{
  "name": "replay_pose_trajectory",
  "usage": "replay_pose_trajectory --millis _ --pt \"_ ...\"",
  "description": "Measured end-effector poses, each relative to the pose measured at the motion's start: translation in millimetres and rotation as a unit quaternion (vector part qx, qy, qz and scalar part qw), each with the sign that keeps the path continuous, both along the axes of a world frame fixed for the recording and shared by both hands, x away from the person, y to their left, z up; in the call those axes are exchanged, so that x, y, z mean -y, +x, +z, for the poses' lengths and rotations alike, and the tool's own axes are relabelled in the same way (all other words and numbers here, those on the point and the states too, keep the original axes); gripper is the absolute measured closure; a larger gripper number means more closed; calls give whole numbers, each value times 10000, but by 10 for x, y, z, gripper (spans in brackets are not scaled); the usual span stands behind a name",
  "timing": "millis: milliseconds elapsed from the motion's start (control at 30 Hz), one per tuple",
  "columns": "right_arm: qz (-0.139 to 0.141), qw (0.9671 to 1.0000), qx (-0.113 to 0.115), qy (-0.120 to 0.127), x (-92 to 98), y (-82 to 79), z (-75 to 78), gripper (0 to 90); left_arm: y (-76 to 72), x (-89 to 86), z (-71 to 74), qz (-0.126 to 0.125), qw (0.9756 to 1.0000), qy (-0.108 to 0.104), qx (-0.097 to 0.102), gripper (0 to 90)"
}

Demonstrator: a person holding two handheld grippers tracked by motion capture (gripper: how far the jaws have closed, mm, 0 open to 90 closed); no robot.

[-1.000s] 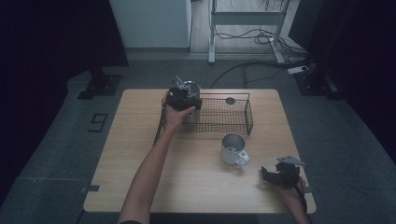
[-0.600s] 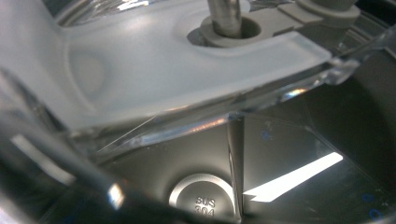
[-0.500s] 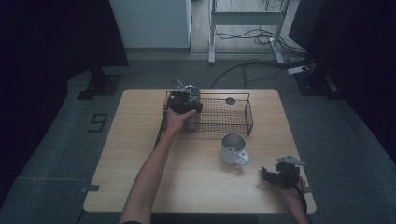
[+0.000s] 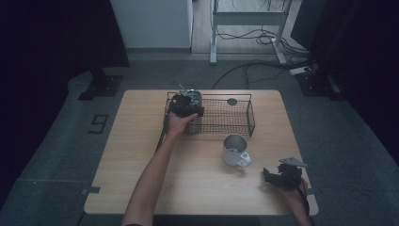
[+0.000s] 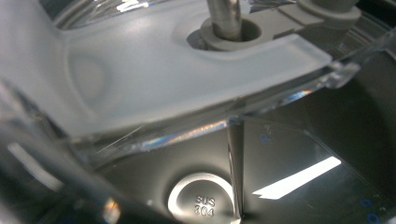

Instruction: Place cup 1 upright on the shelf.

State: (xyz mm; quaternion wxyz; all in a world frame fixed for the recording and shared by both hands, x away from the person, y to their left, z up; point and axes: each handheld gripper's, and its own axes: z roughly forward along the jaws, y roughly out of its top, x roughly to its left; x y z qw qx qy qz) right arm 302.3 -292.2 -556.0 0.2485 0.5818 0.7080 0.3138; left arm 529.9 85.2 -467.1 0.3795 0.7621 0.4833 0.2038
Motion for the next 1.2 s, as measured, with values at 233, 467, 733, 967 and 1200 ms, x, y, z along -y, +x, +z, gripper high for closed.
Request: replay_pose_trajectory --millis 233,467,733,967,1200 --pt "3 10000 1 -2 -1 -1 0 95 -25 -9 -23 -29 10000 -14 48 41" --pt "5 10000 2 -5 -2 -1 1 96 -86 -33 -50 -28 9999 -18 114 42" --pt "5 10000 3 -4 -2 -1 0 96 -112 -42 -60 -18 9999 -21 151 41" --pt "5 10000 2 -3 -2 -2 1 97 -128 -43 -64 20 9999 -35 164 41" --pt "6 10000 2 -4 -2 -1 1 97 -150 -48 -25 98 9995 2 299 17"
